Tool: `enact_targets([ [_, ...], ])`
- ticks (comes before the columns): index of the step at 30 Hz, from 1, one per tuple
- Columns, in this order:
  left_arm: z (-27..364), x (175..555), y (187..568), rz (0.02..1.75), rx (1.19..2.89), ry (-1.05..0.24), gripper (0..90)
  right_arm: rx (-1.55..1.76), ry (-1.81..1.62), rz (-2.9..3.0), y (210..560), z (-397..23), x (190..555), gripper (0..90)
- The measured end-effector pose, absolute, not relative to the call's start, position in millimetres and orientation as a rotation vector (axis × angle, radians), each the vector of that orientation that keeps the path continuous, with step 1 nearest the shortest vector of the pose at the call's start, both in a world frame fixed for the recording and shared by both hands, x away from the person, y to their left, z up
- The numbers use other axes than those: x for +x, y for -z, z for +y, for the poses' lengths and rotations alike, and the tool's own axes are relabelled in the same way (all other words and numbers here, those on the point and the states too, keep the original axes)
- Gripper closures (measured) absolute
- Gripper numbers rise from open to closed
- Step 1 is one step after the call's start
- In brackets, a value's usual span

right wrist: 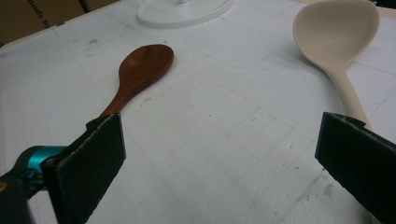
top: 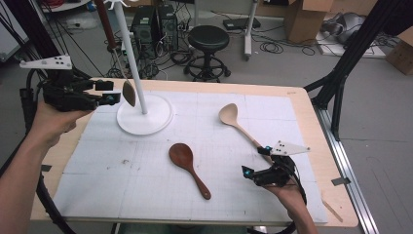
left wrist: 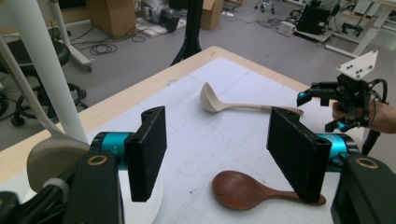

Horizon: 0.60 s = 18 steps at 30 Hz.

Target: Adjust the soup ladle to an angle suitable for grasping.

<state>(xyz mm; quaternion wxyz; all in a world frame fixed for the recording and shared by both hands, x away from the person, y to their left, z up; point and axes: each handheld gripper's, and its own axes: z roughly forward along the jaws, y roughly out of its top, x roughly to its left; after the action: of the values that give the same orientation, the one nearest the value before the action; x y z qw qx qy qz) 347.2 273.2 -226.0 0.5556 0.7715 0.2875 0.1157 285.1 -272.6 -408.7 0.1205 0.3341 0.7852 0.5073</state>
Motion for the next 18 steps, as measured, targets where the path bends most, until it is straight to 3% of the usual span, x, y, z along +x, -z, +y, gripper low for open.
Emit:
enact_targets([
  [18, 268, 329, 256, 0.664, 1.832, -0.257, 31.4, 0.984, -1.448, 2.294, 408, -273, 285, 0.9],
])
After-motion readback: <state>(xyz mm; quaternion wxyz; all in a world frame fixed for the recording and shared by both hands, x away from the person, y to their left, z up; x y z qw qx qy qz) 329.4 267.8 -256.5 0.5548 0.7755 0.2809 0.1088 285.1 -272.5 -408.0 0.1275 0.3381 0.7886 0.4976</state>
